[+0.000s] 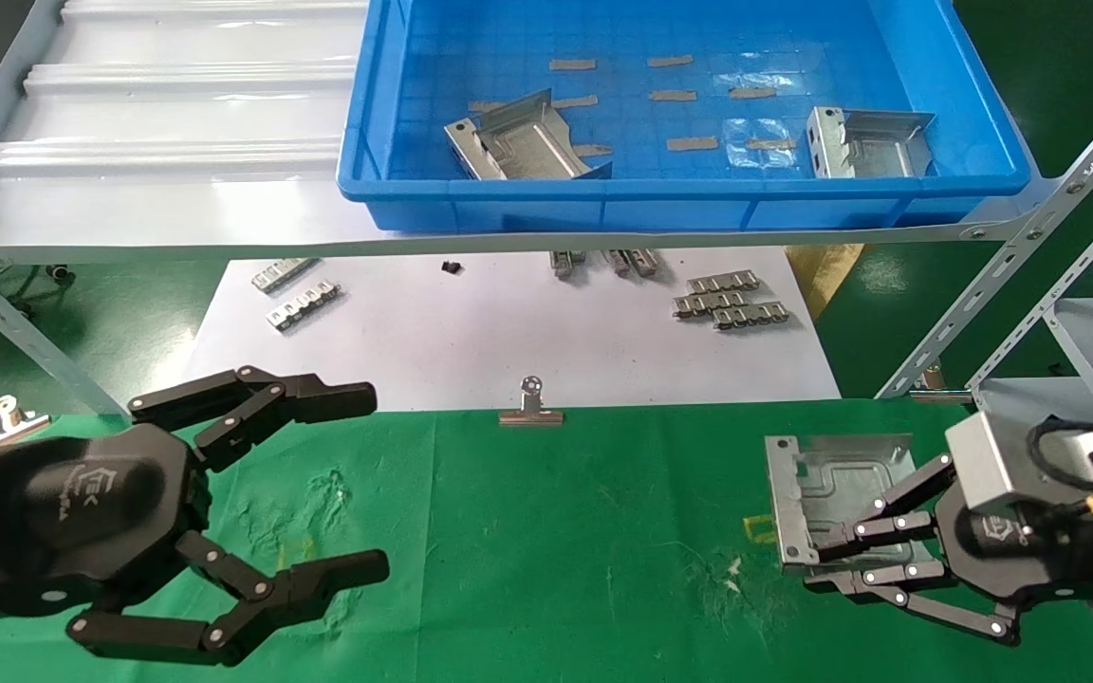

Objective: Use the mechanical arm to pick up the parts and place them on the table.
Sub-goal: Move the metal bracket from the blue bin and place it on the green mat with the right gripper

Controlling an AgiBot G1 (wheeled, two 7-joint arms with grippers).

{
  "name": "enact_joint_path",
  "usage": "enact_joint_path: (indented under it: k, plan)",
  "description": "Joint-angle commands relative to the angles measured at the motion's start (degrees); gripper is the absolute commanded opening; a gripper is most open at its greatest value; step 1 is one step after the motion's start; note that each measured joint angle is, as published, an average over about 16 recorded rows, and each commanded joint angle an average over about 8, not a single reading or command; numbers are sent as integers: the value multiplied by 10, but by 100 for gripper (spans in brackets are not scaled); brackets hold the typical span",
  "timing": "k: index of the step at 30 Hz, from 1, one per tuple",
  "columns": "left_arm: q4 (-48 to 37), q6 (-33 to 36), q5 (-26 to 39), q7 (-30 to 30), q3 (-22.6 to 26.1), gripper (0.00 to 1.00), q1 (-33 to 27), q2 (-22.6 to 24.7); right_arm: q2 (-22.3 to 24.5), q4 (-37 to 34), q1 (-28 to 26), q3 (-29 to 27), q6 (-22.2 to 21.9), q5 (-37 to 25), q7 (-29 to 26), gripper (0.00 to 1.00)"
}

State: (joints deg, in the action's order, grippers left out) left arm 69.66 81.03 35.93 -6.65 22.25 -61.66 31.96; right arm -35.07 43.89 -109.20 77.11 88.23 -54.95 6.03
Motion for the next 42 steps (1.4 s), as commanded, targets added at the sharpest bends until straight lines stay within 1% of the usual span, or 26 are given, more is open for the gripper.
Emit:
enact_joint_path:
  k: [1, 8, 12, 15, 17, 19, 20, 24, 26, 28, 35, 42]
  plan:
    - [0, 0, 0, 0, 0, 100, 0, 0, -7, -22, 23, 14, -8, -11, 24, 0]
    - [0, 0, 0, 0, 0, 100, 0, 0, -81, -119, 69, 36, -46, -51, 112, 0]
    - [0, 0, 0, 0, 0, 100, 0, 0, -123, -169, 82, 43, -52, -64, 146, 0]
    - [0, 0, 0, 0, 0, 100, 0, 0, -149, -205, 88, 41, -55, -60, 172, 0]
    - [0, 0, 0, 0, 0, 100, 0, 0, -164, -228, 89, 39, -58, -59, 189, 3]
    - [0, 0, 0, 0, 0, 100, 0, 0, -177, -250, 91, 37, -61, -57, 205, 10]
    - [0, 0, 0, 0, 0, 100, 0, 0, -184, -261, 92, 36, -62, -56, 213, 16]
    - [0, 0, 0, 0, 0, 100, 0, 0, -206, -300, 95, 35, -65, -56, 235, 65]
    - [0, 0, 0, 0, 0, 100, 0, 0, -215, -317, 96, 35, -66, -56, 243, 85]
    - [0, 0, 0, 0, 0, 100, 0, 0, -222, -331, 96, 34, -66, -56, 252, 100]
    - [0, 0, 0, 0, 0, 100, 0, 0, -236, -365, 88, 37, -63, -61, 282, 100]
    - [0, 0, 0, 0, 0, 100, 0, 0, -241, -387, 69, 40, -46, -67, 294, 100]
